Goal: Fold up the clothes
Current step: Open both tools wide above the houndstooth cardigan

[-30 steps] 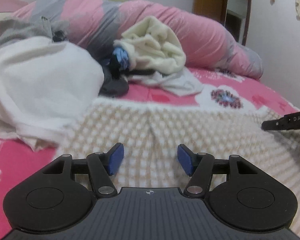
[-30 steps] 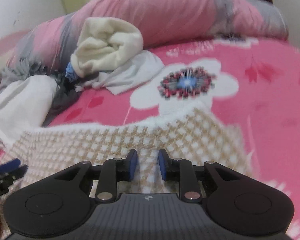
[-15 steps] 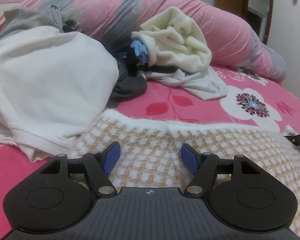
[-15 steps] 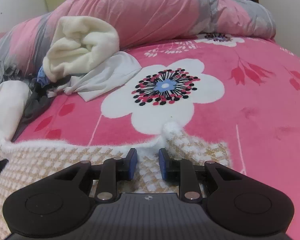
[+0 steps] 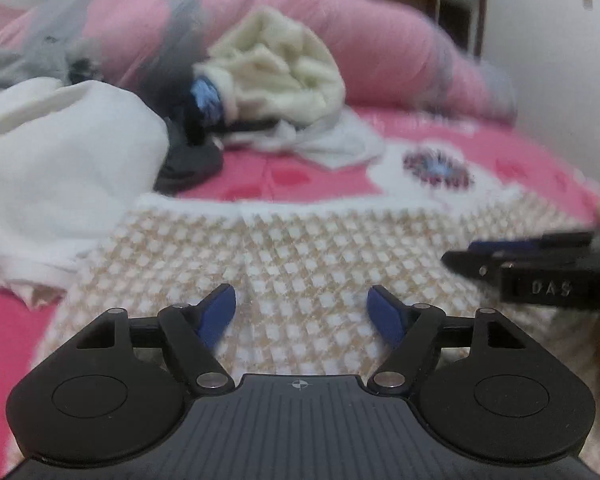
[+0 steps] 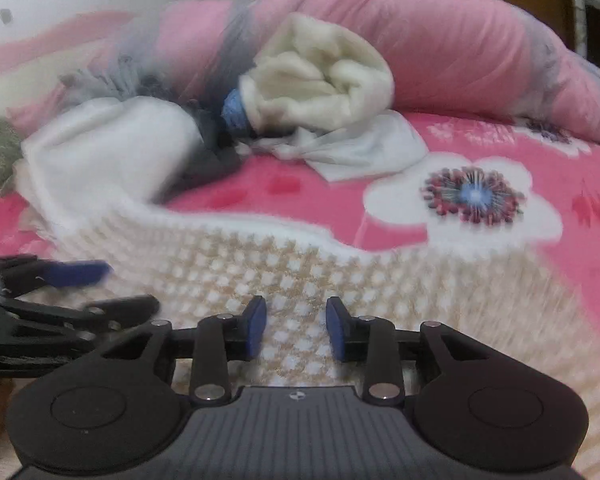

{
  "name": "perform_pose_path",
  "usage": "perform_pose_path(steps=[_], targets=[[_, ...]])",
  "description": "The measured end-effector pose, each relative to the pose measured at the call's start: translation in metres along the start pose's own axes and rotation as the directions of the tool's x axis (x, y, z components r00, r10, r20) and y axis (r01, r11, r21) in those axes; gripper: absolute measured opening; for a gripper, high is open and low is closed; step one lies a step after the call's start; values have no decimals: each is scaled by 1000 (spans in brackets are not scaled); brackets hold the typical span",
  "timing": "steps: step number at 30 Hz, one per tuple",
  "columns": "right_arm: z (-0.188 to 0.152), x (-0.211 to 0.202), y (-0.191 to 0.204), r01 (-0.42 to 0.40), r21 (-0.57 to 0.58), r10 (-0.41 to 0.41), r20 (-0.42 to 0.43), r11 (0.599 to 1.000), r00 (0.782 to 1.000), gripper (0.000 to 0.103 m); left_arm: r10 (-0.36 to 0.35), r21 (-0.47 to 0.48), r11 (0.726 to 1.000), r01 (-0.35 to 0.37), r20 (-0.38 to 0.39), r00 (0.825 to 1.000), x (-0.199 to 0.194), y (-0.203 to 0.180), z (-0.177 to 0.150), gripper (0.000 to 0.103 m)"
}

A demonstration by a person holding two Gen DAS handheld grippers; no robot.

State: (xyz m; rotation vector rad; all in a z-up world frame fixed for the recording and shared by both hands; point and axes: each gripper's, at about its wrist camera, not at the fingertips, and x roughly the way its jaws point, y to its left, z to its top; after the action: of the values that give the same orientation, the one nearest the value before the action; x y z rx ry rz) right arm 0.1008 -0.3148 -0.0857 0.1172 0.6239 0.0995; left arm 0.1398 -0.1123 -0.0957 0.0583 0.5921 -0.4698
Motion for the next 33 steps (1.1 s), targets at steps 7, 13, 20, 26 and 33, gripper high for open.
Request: perform_pose_path(steps=[7,13,20,26,33], targets=[[20,-34,15,48,51,-47,-12,998,999,36,70,-2,998,-70,-38,997,-35,7,12,73],[-18,-59,40,38,-10,-38,-18,999,999,36,75,-42,996,-80,-117,990,-64,7,-18,73],[-26,-68,48,69,40,-68,-9,997,998,36,138,-14,990,-141,-139,981,-70,-10,-19,74],[-64,-83,56,84,-21,-83,30,996,996,36,153,-32,987,-160,-158,976,-74,-13,-22,75],[-72,-130,60,84,-50,-79,104,995,991,36,181,-27,982,-188,-163,970,-76,-17,-25,79]])
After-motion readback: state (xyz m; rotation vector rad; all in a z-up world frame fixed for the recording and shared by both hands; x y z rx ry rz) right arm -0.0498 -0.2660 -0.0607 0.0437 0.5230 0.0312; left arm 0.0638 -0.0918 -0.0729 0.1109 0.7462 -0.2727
